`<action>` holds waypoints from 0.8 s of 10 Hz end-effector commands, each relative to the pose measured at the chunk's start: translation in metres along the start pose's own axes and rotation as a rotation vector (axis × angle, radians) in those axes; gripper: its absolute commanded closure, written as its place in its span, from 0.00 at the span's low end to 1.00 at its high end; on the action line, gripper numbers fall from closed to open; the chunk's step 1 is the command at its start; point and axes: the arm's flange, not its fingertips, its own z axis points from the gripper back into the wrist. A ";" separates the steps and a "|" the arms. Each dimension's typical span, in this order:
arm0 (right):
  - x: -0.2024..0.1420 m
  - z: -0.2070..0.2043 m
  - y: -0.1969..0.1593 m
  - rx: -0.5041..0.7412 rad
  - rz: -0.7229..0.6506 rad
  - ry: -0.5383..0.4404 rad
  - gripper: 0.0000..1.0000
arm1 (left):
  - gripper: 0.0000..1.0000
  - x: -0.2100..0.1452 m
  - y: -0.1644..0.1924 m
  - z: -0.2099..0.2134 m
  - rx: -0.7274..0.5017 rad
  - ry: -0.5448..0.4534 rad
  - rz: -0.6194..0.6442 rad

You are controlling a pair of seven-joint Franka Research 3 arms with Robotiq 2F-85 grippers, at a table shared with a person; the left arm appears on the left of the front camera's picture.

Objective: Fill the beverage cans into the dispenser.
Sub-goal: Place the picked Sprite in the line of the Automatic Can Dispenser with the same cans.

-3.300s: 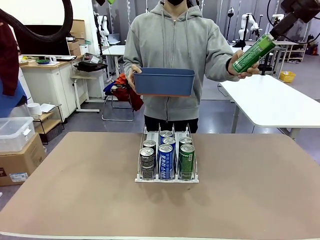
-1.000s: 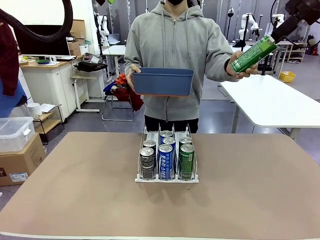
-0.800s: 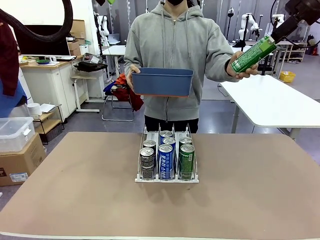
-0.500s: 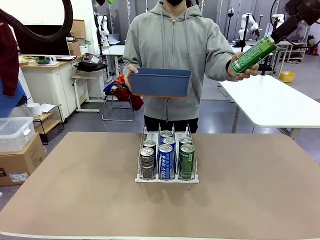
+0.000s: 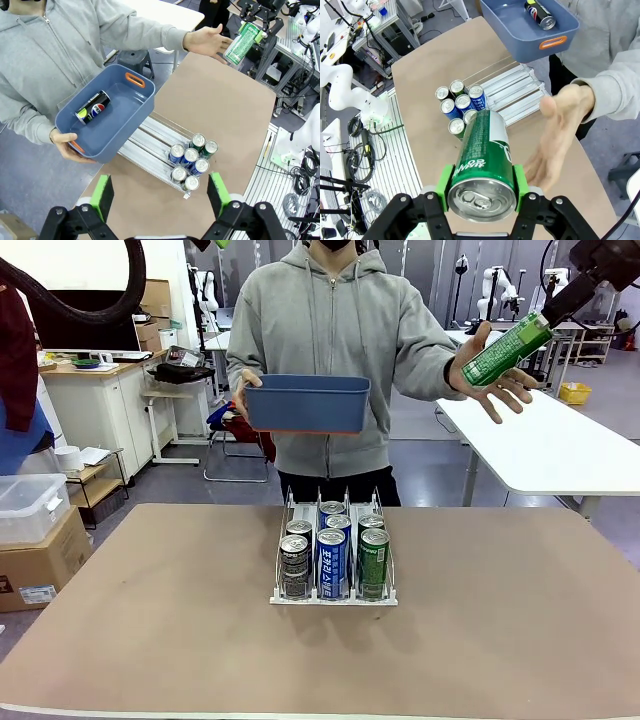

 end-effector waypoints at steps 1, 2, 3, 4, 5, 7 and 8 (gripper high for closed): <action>0.002 0.000 0.002 -0.002 0.002 -0.004 0.81 | 0.00 0.001 0.001 0.003 -0.007 0.002 -0.002; 0.002 0.000 0.002 -0.002 0.002 -0.004 0.81 | 0.00 0.001 0.001 0.003 -0.007 0.002 -0.002; 0.002 0.000 0.002 -0.002 0.002 -0.004 0.81 | 0.00 0.001 0.001 0.003 -0.007 0.002 -0.002; 0.002 0.000 0.002 -0.002 0.002 -0.004 0.81 | 0.00 0.001 0.001 0.003 -0.007 0.002 -0.002; 0.002 0.000 0.002 -0.002 0.002 -0.004 0.81 | 0.00 0.001 0.001 0.003 -0.007 0.002 -0.002; -0.002 -0.003 0.008 -0.006 -0.031 0.019 0.42 | 0.00 0.001 0.001 0.003 -0.007 0.002 -0.002; -0.003 -0.011 0.017 -0.023 -0.059 0.059 0.42 | 0.00 0.001 0.001 0.003 -0.007 0.002 -0.002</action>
